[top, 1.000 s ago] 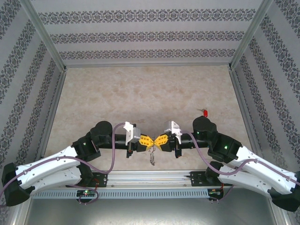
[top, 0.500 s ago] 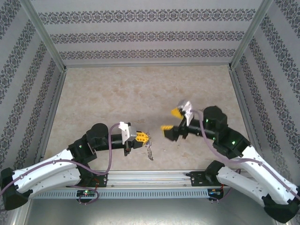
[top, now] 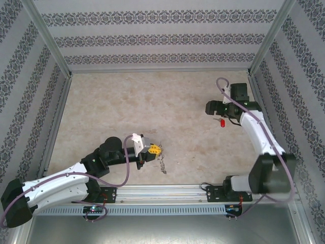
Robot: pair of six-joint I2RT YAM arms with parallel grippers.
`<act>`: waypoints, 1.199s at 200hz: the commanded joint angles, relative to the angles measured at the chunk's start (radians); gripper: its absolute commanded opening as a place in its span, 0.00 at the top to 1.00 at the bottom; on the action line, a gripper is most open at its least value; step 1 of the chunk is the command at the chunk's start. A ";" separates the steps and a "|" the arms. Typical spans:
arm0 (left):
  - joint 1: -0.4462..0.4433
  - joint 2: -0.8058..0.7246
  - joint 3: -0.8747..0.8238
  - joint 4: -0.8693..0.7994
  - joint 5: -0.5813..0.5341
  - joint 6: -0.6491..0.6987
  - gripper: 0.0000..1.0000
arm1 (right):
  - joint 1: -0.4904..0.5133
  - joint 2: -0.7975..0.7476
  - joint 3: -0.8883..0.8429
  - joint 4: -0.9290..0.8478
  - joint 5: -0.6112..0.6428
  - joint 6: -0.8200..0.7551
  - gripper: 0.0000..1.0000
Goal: Put the keys on the keyring
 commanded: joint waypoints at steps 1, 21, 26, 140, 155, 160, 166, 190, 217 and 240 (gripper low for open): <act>0.015 -0.002 -0.023 0.152 0.042 -0.025 1.00 | -0.033 0.107 0.081 -0.057 0.023 -0.026 0.10; 0.020 0.023 -0.036 0.205 0.069 -0.037 1.00 | -0.049 0.230 0.160 -0.065 0.039 -0.020 0.12; 0.021 0.033 -0.039 0.217 0.078 -0.038 1.00 | -0.054 0.267 0.188 -0.074 0.037 -0.014 0.13; 0.099 0.093 -0.055 0.349 0.204 -0.106 1.00 | -0.134 0.482 0.270 -0.073 -0.090 0.145 0.15; 0.105 0.096 -0.060 0.359 0.208 -0.110 1.00 | -0.134 0.479 0.242 -0.054 -0.099 0.163 0.15; 0.107 0.096 -0.062 0.362 0.209 -0.110 1.00 | -0.135 0.478 0.232 -0.046 -0.099 0.166 0.15; 0.109 0.096 -0.065 0.366 0.208 -0.110 1.00 | -0.135 0.476 0.220 -0.037 -0.097 0.174 0.15; 0.120 0.104 -0.070 0.396 0.219 -0.125 1.00 | -0.135 0.476 0.177 0.018 -0.118 0.224 0.15; 0.126 0.113 -0.073 0.418 0.237 -0.139 1.00 | -0.127 0.489 0.170 0.032 -0.118 0.240 0.16; 0.127 0.107 -0.081 0.426 0.237 -0.138 1.00 | -0.124 0.492 0.162 0.033 -0.112 0.237 0.18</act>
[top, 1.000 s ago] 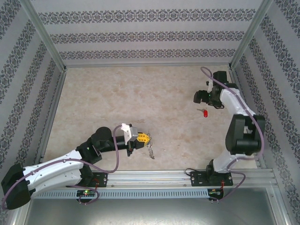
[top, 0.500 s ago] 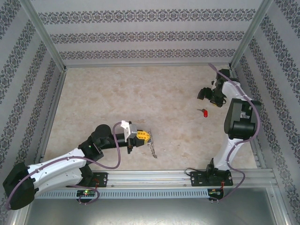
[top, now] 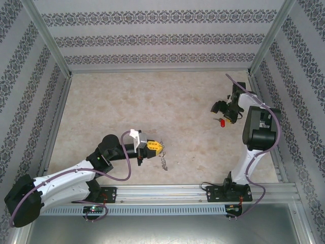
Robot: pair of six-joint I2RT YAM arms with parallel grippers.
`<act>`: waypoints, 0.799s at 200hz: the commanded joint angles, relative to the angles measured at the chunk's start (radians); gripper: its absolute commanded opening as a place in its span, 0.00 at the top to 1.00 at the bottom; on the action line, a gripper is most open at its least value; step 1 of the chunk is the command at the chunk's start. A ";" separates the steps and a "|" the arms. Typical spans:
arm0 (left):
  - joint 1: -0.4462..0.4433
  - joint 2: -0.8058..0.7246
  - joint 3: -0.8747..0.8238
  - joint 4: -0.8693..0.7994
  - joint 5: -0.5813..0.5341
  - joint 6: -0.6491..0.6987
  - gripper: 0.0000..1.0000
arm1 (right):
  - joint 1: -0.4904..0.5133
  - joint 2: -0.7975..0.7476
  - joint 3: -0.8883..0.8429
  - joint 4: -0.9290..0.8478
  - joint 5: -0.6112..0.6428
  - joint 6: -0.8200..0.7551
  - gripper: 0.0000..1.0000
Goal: Put the keys on the keyring
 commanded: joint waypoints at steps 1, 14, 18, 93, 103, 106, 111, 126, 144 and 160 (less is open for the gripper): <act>0.014 -0.007 -0.009 0.098 0.033 -0.022 1.00 | 0.014 0.014 -0.013 0.020 -0.006 0.024 0.18; 0.015 -0.015 -0.014 0.098 0.033 -0.022 1.00 | 0.012 0.016 -0.010 0.013 -0.004 0.016 0.22; 0.016 -0.018 -0.015 0.099 0.031 -0.023 1.00 | 0.013 0.019 -0.007 0.010 0.000 0.013 0.23; 0.017 -0.041 -0.029 0.115 0.033 -0.031 1.00 | 0.014 0.027 -0.008 -0.004 0.019 -0.007 0.48; 0.017 -0.041 -0.029 0.115 0.034 -0.033 1.00 | 0.014 0.025 -0.011 -0.004 0.020 -0.010 0.50; 0.017 -0.041 -0.029 0.115 0.034 -0.034 1.00 | 0.015 0.025 -0.012 -0.004 0.021 -0.011 0.51; 0.017 -0.040 -0.030 0.116 0.035 -0.033 1.00 | 0.014 0.023 -0.014 -0.002 0.024 -0.012 0.52; 0.017 -0.041 -0.031 0.119 0.036 -0.035 1.00 | 0.016 0.022 -0.020 0.001 0.030 -0.013 0.55; 0.017 -0.042 -0.032 0.126 0.039 -0.041 1.00 | 0.017 0.020 -0.023 0.002 0.034 -0.012 0.60; 0.017 -0.043 -0.035 0.132 0.039 -0.045 1.00 | 0.019 0.018 -0.025 0.004 0.039 -0.010 0.65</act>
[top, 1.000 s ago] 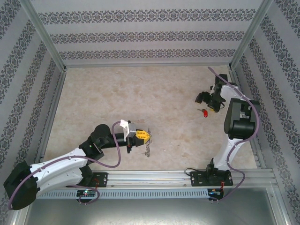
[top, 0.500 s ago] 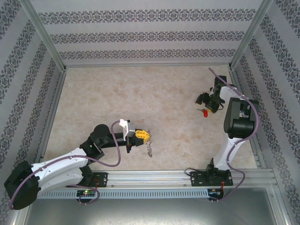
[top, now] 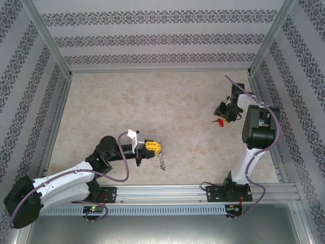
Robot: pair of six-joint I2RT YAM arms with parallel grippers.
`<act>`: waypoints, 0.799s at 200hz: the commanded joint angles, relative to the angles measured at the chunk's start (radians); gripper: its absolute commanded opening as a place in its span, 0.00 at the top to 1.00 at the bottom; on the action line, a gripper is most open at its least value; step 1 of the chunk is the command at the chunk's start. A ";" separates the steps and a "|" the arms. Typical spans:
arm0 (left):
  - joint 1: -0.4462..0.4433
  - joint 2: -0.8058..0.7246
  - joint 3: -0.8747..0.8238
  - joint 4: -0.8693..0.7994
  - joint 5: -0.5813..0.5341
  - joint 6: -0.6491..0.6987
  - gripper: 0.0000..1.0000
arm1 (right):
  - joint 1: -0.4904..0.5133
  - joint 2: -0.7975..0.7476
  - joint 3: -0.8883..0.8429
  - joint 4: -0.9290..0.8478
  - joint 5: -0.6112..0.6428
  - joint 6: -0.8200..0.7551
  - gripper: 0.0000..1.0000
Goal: Put the keys on the keyring
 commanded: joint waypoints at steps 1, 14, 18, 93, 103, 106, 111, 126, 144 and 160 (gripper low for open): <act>0.013 -0.020 -0.015 0.087 0.025 -0.028 1.00 | 0.013 -0.003 -0.017 -0.007 0.027 -0.008 0.65; 0.013 -0.020 -0.015 0.087 0.026 -0.029 1.00 | 0.014 -0.005 -0.020 -0.003 0.031 -0.007 0.70; 0.013 -0.021 -0.015 0.087 0.027 -0.030 1.00 | 0.014 -0.006 -0.022 -0.001 0.034 -0.007 0.71; 0.013 -0.032 -0.023 0.089 0.014 -0.033 1.00 | 0.020 -0.024 -0.047 0.016 0.045 -0.008 0.94; 0.013 -0.038 -0.025 0.087 0.009 -0.032 1.00 | 0.020 -0.030 -0.056 0.022 0.045 -0.012 0.96; 0.013 -0.037 -0.026 0.086 0.008 -0.032 1.00 | 0.020 -0.032 -0.057 0.024 0.044 -0.012 0.96; 0.013 -0.038 -0.025 0.084 0.007 -0.031 1.00 | 0.022 -0.037 -0.063 0.026 0.045 -0.014 0.97; 0.013 -0.037 -0.023 0.077 0.004 -0.028 1.00 | 0.023 -0.052 -0.075 0.031 0.048 -0.025 1.00; 0.013 -0.029 -0.021 0.075 0.005 -0.028 1.00 | 0.031 -0.082 -0.093 0.034 0.056 -0.039 1.00; 0.013 -0.025 -0.021 0.080 0.005 -0.030 1.00 | 0.034 -0.119 -0.121 0.055 0.035 -0.039 1.00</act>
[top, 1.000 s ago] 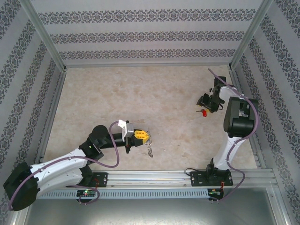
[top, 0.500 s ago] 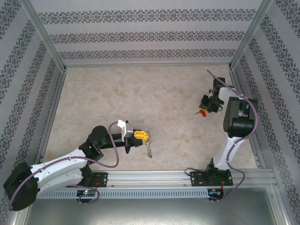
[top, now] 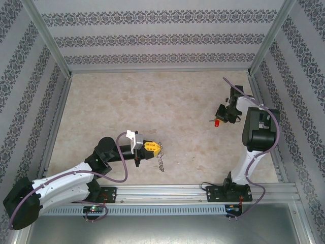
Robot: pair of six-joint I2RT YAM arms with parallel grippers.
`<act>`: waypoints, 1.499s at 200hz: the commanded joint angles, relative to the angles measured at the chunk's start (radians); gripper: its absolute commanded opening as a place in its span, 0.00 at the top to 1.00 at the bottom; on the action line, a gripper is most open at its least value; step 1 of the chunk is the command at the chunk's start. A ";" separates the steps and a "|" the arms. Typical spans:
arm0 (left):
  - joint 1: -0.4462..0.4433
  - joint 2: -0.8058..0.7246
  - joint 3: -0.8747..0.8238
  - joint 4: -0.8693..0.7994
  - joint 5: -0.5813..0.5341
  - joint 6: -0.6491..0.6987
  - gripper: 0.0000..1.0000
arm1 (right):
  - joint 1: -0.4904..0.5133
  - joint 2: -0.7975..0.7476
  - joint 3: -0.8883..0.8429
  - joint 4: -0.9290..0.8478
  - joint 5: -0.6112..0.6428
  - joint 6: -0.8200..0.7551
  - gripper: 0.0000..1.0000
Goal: Put the keys on the keyring
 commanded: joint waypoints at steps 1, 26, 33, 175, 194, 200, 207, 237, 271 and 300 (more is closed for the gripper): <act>0.013 -0.004 -0.004 0.067 0.005 -0.009 1.00 | 0.015 -0.069 -0.042 0.011 0.004 -0.020 1.00; 0.014 0.007 -0.005 0.071 0.000 -0.010 1.00 | 0.040 -0.151 -0.102 0.040 -0.005 -0.030 1.00; 0.014 0.007 -0.010 0.075 -0.009 -0.015 1.00 | 0.052 -0.177 -0.121 0.044 -0.009 -0.033 1.00; 0.020 0.013 0.031 0.006 -0.048 -0.013 1.00 | 0.630 -1.111 -0.642 0.378 -0.020 -0.265 1.00; 0.020 0.013 0.056 -0.022 -0.040 0.005 1.00 | 0.686 -1.241 -0.669 0.396 -0.067 -0.303 1.00; 0.020 0.011 0.067 -0.037 -0.031 0.011 1.00 | 0.702 -1.270 -0.671 0.396 -0.080 -0.312 1.00; 0.020 0.009 0.079 -0.052 -0.020 0.021 1.00 | 0.721 -1.299 -0.672 0.400 -0.098 -0.319 1.00; 0.019 -0.005 0.141 -0.165 0.039 0.084 1.00 | 0.819 -1.354 -0.634 0.396 -0.160 -0.343 1.00; 0.019 -0.037 0.184 -0.254 0.047 0.138 1.00 | 0.940 -1.362 -0.586 0.379 -0.177 -0.362 1.00; 0.019 -0.029 0.213 -0.288 0.053 0.151 1.00 | 1.002 -1.344 -0.547 0.377 -0.209 -0.348 1.00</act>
